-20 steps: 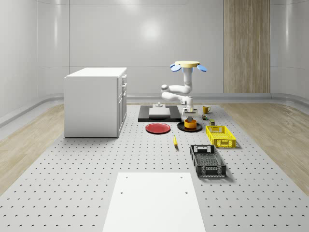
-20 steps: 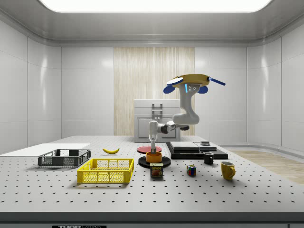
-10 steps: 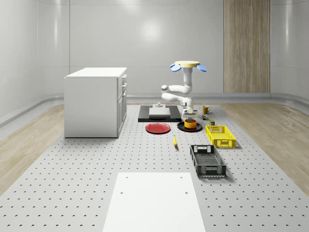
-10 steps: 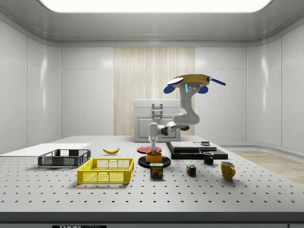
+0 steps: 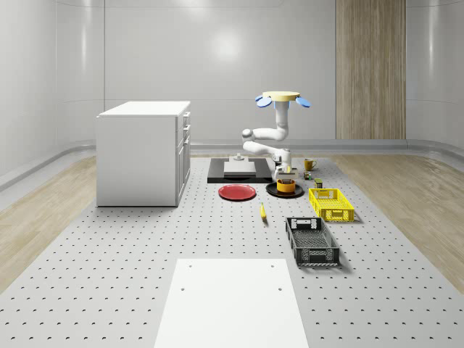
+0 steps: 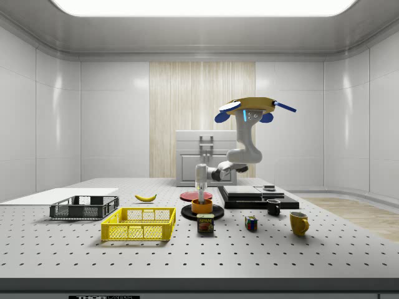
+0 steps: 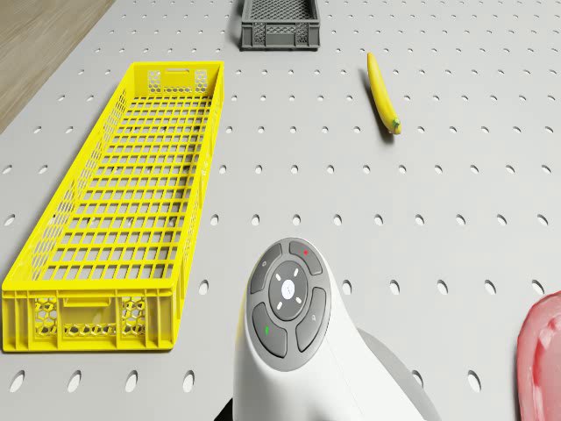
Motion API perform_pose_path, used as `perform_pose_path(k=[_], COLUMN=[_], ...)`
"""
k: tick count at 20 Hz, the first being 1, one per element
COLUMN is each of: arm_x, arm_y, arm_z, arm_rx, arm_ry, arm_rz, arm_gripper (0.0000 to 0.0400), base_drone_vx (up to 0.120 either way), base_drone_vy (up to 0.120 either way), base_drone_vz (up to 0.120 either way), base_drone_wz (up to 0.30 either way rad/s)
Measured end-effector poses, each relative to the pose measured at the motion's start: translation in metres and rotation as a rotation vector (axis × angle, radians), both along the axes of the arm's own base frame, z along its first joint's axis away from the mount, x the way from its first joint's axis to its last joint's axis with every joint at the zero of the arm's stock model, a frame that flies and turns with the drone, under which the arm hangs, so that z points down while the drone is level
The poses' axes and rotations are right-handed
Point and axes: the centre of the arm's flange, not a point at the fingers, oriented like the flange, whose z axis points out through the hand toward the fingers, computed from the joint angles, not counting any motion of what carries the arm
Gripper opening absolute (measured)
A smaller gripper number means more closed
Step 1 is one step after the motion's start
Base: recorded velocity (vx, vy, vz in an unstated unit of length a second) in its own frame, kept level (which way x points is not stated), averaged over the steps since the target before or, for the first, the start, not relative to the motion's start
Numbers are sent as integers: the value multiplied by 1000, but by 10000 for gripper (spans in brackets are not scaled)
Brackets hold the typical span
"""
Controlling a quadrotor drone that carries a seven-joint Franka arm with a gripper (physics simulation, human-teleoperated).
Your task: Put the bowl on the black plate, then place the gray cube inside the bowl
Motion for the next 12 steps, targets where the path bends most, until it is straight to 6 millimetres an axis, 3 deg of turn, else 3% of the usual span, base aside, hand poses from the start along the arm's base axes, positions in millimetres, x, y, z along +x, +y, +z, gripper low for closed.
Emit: perform_pose_path(k=[2, 5, 8, 12], arm_x=[0, 0, 0, 0], arm_y=[0, -1, -1, -1], arm_z=[6, 11, 5, -9], arm_rx=[0, 0, 0, 0], arm_ry=[0, 0, 0, 0], arm_rz=[0, 0, 0, 0], arm_gripper=[251, 329, 367, 388], base_drone_vx=[0, 0, 0, 0], base_drone_vy=[0, 0, 0, 0], base_drone_vz=[0, 0, 0, 0], base_drone_wz=[0, 0, 0, 0])
